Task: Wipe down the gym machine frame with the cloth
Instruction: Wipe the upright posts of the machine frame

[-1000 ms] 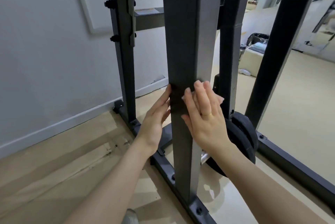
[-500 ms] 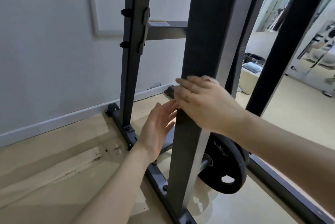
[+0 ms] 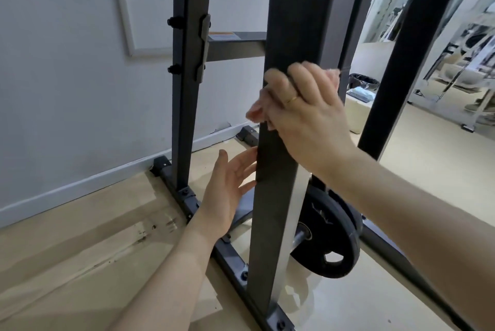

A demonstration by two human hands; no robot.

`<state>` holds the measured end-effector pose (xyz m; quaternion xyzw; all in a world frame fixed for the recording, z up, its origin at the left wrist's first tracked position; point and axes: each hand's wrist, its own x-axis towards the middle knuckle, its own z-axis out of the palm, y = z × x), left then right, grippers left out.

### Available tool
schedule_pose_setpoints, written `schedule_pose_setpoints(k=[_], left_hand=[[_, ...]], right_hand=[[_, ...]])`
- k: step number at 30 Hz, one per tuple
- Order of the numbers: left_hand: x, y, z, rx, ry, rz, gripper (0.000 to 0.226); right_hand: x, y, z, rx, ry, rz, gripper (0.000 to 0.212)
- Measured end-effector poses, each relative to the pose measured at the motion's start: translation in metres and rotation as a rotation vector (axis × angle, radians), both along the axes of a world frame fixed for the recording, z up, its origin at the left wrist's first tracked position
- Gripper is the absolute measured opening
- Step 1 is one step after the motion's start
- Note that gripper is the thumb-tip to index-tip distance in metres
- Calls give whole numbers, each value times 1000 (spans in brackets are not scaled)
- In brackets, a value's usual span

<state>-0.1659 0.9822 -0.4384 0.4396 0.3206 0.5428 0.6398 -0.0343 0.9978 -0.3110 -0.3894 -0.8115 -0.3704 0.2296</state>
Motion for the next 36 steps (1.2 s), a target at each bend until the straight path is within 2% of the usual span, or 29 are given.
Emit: schedule_pose_setpoints(k=[1, 2, 4, 6, 9, 11, 13, 15, 16, 18, 22, 23, 25, 27, 29, 31, 33, 34, 36], left_hand=[[0, 0, 0, 0, 5, -10, 71], [-1, -1, 0, 4, 9, -20, 71], [-2, -1, 0, 16, 12, -38, 72], [-3, 0, 0, 24, 8, -38, 71], [-3, 0, -1, 2, -3, -2, 68], [-1, -1, -3, 5, 5, -7, 69], [-1, -3, -5, 24, 10, -42, 70], [-1, -4, -5, 36, 13, -70, 71], [-2, -4, -6, 40, 16, -72, 71], [-1, -4, -7, 44, 41, -35, 71], [2, -7, -13, 0, 102, 37, 71], [1, -8, -14, -1, 120, 36, 72], [-1, -9, -17, 3, 145, 18, 73], [-3, -9, -19, -7, 161, 2, 71], [-3, -9, -20, -7, 171, -1, 67], [1, -8, -20, -6, 174, 16, 66], [3, -10, -20, -8, 178, 30, 66], [4, -11, -21, -2, 184, 20, 66], [3, -13, -21, 15, 197, -26, 64]], right_hand=[[0, -2, -8, 46, 1, 20, 37], [0, -11, -19, 41, -106, -10, 34], [6, -26, -44, -39, -295, -2, 24], [11, -25, -43, -75, -365, 96, 21], [5, 3, -15, 48, -195, 77, 26], [5, 7, -18, 17, -108, 1, 33], [11, -9, -49, -10, -265, -6, 37], [19, -32, -74, -48, -517, -10, 34], [21, -35, -75, -50, -561, -2, 34], [23, -21, -64, 16, -519, 13, 40], [24, 0, -60, 74, -205, -45, 38], [24, -5, -75, 71, -221, -50, 37], [28, -26, -108, -2, -404, -23, 35], [34, -37, -121, -46, -533, 29, 45], [36, -22, -108, 6, -459, 84, 46], [33, -1, -84, 96, -236, 137, 30], [29, 9, -76, 149, -66, 155, 27], [29, 5, -85, 158, -68, 132, 26], [32, -18, -117, 99, -263, 63, 33]])
